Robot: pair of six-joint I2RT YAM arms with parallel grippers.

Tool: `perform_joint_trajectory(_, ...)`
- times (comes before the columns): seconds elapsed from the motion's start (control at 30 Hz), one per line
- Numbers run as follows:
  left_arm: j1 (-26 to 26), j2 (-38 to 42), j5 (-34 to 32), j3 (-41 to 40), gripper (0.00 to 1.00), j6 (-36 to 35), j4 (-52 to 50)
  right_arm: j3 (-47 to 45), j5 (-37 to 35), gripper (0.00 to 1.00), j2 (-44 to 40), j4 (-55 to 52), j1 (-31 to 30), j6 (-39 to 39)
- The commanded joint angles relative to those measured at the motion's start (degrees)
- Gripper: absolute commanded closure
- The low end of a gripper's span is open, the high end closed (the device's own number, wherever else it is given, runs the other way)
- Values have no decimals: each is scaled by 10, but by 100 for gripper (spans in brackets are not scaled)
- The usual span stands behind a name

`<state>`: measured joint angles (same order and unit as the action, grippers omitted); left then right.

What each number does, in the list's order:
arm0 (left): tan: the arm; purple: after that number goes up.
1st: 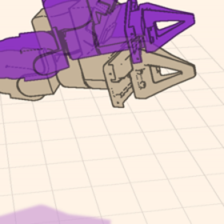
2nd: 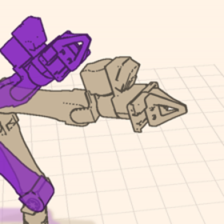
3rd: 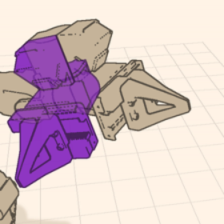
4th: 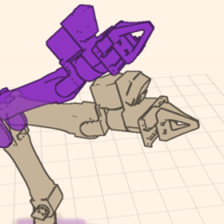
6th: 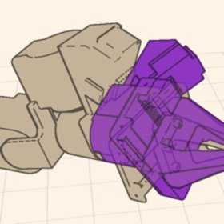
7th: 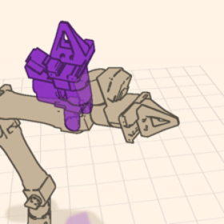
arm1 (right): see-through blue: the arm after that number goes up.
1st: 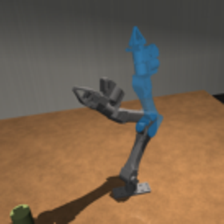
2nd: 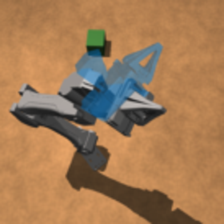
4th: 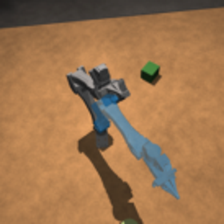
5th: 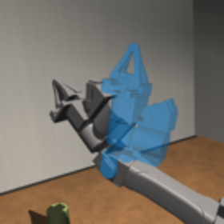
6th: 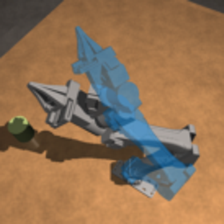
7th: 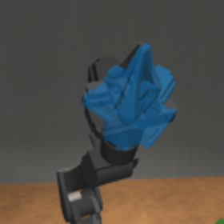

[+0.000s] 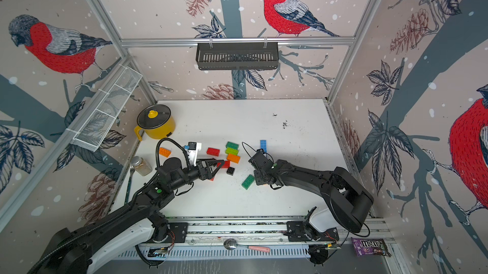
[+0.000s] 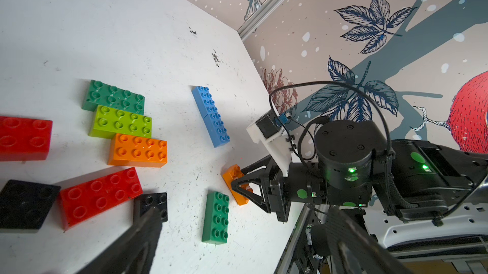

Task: Assemble a small pinwheel with lego
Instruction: Pick up the lego brick from the center of the board, then assemble the lego brick with the lego brick.

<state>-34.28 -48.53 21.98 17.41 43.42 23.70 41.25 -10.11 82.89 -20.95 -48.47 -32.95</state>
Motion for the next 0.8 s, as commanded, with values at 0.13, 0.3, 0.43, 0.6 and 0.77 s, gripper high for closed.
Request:
perform_joint_trajectory(0.13,-2,3,1,11,3,-13,25,26,-3,76,3,-17,4,17)
perform_joint_trajectory(0.3,-23,-2,-3,13,3,-27,61,67,3,81,-4,-21,49,39)
perform_joint_trajectory(0.43,-57,-17,-23,13,3,-65,97,106,10,88,11,-18,118,67)
perform_joint_trajectory(0.6,-99,-35,-63,16,3,-128,107,147,11,90,48,-15,170,104)
perform_joint_trajectory(0.77,-113,-65,-77,29,3,-167,95,180,23,89,87,-7,203,126)
